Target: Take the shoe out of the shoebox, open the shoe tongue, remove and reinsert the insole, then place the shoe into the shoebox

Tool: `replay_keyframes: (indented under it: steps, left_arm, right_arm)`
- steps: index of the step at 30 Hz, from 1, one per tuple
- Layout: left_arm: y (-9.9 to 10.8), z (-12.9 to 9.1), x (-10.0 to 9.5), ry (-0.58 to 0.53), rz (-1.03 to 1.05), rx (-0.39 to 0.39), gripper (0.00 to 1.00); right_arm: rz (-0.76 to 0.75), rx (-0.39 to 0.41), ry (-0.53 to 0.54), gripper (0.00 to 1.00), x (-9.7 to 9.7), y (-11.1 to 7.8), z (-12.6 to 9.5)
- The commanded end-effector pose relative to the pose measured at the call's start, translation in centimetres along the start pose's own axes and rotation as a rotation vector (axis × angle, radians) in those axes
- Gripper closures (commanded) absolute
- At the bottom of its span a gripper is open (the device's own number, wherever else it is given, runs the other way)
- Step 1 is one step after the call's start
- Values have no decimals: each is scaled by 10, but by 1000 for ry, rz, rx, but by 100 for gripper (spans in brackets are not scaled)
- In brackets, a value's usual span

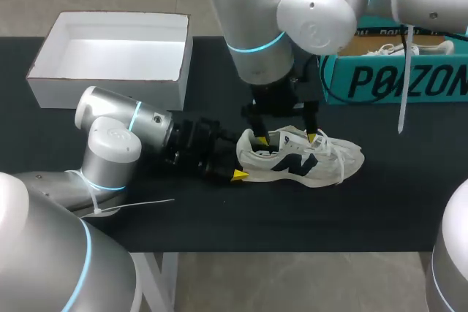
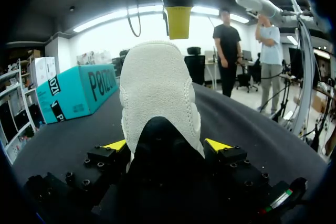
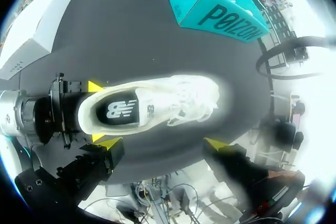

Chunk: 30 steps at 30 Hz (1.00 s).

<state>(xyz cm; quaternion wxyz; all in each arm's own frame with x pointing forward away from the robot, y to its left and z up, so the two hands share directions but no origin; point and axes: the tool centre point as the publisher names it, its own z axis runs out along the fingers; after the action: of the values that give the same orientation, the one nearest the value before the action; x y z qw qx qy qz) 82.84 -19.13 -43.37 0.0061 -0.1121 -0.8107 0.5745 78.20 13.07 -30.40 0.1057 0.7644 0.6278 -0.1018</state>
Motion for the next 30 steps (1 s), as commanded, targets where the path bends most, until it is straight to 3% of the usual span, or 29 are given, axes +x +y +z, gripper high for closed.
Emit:
replay_keyframes:
  steps: [1,9,22,23,25,26,30]
  left_arm:
    - [2,3,1,1,0,-2,100]
    - [2,3,1,1,0,-2,100]
    - [2,3,1,1,0,-2,100]
    - [2,3,1,1,0,-2,100]
    - [2,3,1,1,0,-2,100]
    - [2,3,1,1,0,-2,100]
    - [2,3,1,1,0,-2,100]
  right_arm:
    - [9,-25,-65,0,12,-3,7]
    - [33,-67,-115,0,17,4,21]
    - [63,-84,-116,0,-5,29,48]
    - [67,-82,-111,40,-7,31,49]
    - [77,-82,-103,87,-10,33,50]
    - [79,-80,-97,100,-12,34,49]
    - [98,-72,-83,100,-23,38,49]
